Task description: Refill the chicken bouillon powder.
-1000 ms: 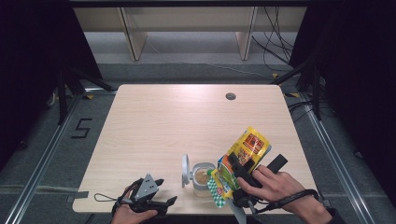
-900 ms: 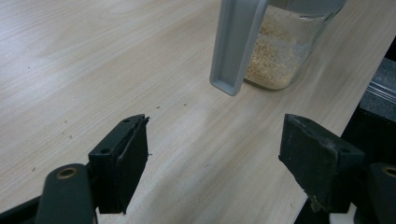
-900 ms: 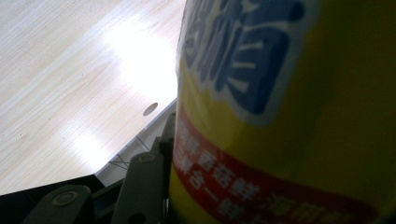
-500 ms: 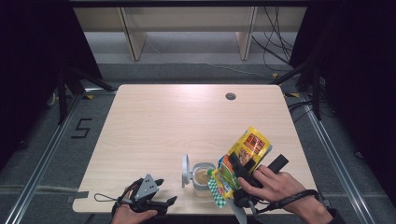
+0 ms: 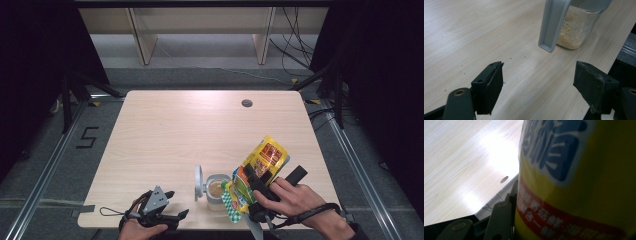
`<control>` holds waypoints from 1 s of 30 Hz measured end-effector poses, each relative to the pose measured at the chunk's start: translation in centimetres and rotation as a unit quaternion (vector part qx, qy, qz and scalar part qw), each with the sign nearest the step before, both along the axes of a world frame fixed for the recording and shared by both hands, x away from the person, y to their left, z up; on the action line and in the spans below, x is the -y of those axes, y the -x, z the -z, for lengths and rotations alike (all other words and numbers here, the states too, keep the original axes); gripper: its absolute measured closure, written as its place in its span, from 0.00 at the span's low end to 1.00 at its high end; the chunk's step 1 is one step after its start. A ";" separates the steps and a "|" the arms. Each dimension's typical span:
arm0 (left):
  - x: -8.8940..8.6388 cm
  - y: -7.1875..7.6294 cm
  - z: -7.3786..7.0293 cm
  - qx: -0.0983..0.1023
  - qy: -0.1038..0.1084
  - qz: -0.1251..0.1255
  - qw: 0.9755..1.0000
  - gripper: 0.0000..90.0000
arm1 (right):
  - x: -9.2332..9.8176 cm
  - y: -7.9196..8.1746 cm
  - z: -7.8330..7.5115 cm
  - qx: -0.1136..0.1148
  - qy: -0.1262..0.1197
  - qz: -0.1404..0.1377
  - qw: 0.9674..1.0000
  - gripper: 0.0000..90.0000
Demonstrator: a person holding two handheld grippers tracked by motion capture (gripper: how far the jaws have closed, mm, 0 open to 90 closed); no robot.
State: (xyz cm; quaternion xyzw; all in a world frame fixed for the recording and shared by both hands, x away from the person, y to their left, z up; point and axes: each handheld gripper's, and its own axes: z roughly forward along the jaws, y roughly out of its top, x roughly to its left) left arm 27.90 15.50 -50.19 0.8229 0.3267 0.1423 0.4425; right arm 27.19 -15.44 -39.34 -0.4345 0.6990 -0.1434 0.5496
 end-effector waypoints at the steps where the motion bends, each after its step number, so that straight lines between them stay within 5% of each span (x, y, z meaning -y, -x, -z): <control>1: 0.0 0.0 0.0 -0.001 0.001 0.000 1.000 0.26 | 0.0 0.0 0.0 0.000 0.000 0.000 1.000 0.69; 3: -0.1 -0.2 0.0 0.010 -0.012 0.011 1.000 0.26 | 0.0 0.0 0.0 0.000 0.000 0.000 1.000 0.69; 8: 0.1 0.0 0.1 -0.001 0.003 0.000 1.000 0.25 | 0.0 -0.1 0.0 0.000 0.002 0.000 1.000 0.70; 12: -0.1 -0.1 0.0 -0.003 -0.013 0.008 1.000 0.26 | 0.1 0.0 0.2 -0.003 -0.009 0.002 1.000 0.70; 30: 0.0 0.0 0.1 -0.002 -0.003 0.005 1.000 0.26 | 0.3 -0.1 0.0 -0.006 -0.011 0.003 1.000 0.71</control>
